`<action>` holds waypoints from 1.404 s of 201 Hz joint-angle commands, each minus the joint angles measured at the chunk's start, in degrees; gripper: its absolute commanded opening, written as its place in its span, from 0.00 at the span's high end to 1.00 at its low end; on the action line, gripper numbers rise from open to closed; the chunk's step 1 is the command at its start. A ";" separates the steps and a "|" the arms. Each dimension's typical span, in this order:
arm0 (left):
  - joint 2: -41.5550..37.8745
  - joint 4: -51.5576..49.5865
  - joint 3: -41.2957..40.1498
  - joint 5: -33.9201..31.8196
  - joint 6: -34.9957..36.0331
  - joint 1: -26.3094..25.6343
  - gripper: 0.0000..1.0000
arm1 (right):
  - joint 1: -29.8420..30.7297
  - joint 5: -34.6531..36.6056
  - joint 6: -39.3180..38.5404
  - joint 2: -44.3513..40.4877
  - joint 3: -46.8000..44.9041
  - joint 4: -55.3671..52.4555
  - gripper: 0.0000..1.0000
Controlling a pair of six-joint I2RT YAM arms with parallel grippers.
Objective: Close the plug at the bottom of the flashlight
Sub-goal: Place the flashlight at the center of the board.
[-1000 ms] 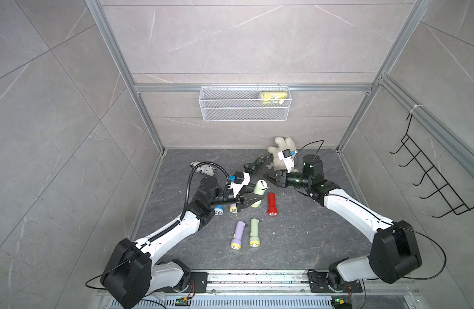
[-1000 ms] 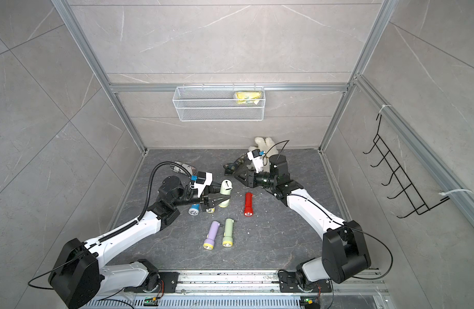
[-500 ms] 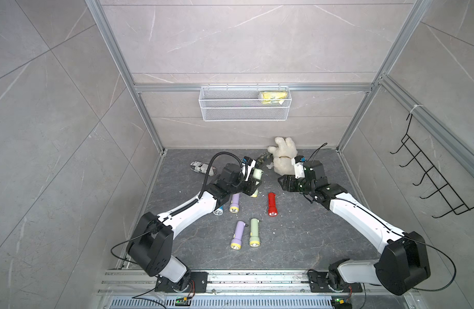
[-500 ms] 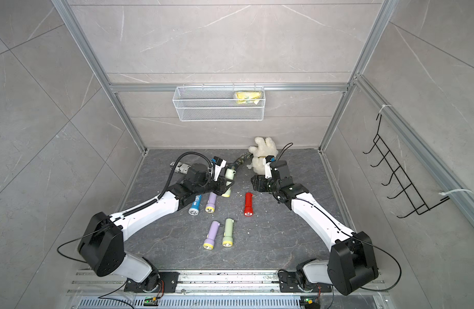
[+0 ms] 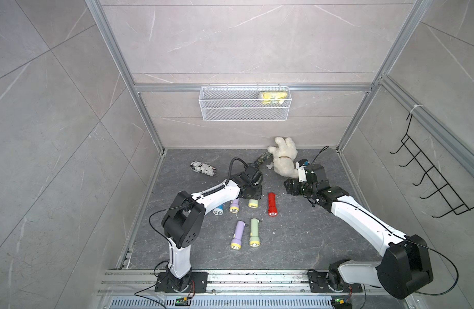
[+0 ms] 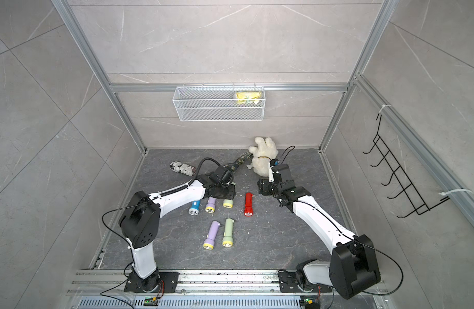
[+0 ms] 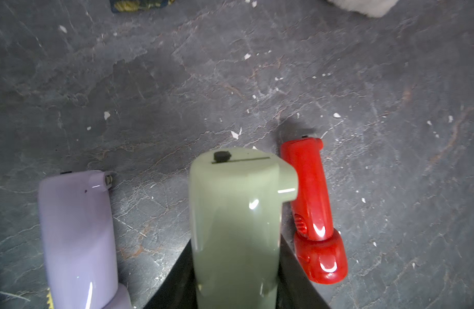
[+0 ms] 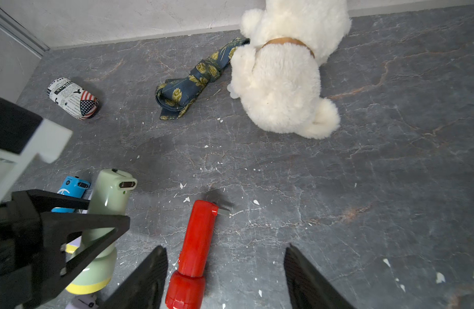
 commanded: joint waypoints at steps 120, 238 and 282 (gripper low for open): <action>11.84 -10.55 11.22 1.30 -1.58 -0.02 0.68 | -0.68 -1.95 0.80 -5.80 -2.70 1.87 0.29; 10.31 -14.93 17.68 0.68 -1.22 -0.74 0.35 | -1.00 -0.24 0.97 -9.12 -5.02 2.21 0.30; 11.92 -16.59 23.63 0.93 -2.57 -4.02 0.35 | -1.44 2.78 1.15 -10.60 -6.09 2.04 0.25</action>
